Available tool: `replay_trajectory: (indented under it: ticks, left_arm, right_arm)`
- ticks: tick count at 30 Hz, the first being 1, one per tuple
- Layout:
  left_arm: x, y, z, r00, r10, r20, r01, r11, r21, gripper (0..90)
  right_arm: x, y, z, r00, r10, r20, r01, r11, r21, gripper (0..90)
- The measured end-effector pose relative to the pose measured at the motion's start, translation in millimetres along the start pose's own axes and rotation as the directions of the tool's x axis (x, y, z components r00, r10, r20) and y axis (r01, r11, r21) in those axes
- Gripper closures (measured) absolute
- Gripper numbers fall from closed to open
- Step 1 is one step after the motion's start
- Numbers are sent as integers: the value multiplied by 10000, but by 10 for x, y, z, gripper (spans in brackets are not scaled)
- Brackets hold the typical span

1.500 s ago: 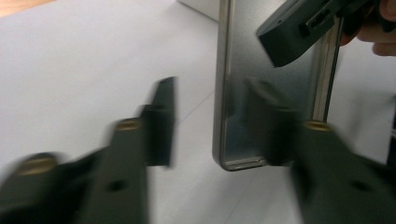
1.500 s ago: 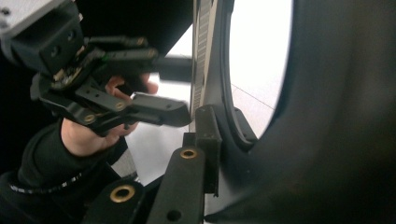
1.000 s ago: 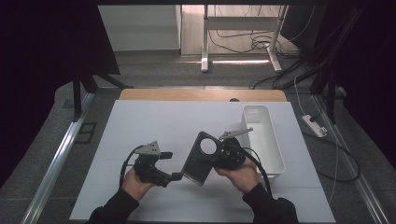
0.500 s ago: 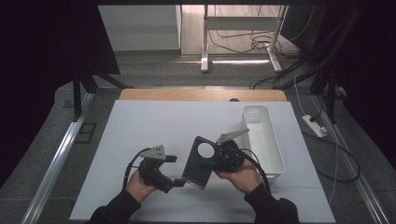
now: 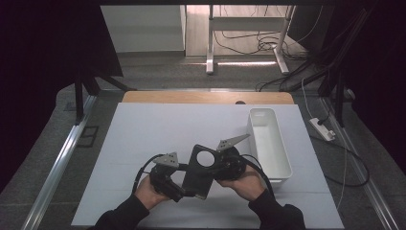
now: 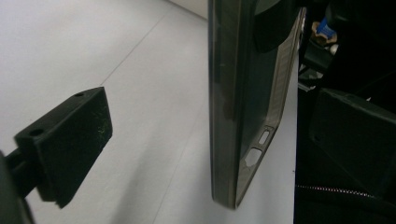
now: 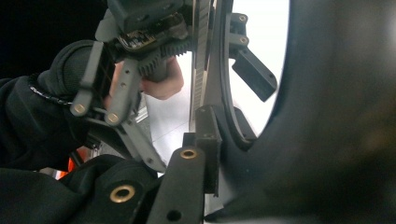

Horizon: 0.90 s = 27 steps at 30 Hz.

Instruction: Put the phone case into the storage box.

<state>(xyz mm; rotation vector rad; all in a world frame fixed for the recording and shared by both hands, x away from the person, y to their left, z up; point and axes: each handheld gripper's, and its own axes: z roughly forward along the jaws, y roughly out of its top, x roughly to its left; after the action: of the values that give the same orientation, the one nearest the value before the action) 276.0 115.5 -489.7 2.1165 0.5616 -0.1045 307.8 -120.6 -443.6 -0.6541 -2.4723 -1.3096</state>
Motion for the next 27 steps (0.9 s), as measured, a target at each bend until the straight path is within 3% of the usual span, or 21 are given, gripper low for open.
replay_trajectory:
  ticks: [3, 4, 6, 7, 11, 22, 25, 27]
  left_arm:
    - [-29, 4, 14, 9998, 146, -112, -144, 9996, 226, 127]
    - [-33, 4, 14, 9997, 203, 151, -207, 9994, 279, 221]
    - [-32, 5, 15, 9996, 175, 226, -182, 9994, 305, 306]
    - [-22, 5, 12, 9980, 118, 628, -139, 9993, 344, 374]
    - [-2, 5, 10, 9947, 26, 1031, -62, 9994, 350, 527]
    - [10, 17, 14, 9758, 54, 2185, -182, 9982, 565, 781]
    - [-3, 23, -2, 9737, 262, 2262, -377, 9982, 465, 846]
    - [-14, 34, -7, 9731, 312, 2282, -434, 9979, 486, 848]
  right_arm:
    - [8, 2, 4, 10000, -41, -70, 41, 10000, 9, 852]
    - [9, 3, 5, 10000, -77, -63, 77, 10000, 20, 852]
    - [10, 3, 6, 9999, -110, -88, 110, 9999, 27, 852]
    - [13, 4, 8, 9998, -147, -117, 147, 9999, 44, 852]
    - [25, 7, 17, 9994, -263, -223, 265, 9996, 73, 852]
    - [46, 8, 28, 9957, -667, -643, 679, 9975, 168, 848]
    - [45, 11, 20, 9909, -815, -1067, 824, 9966, 45, 826]
    - [49, 14, 10, 9902, -853, -1104, 857, 9963, -15, 825]
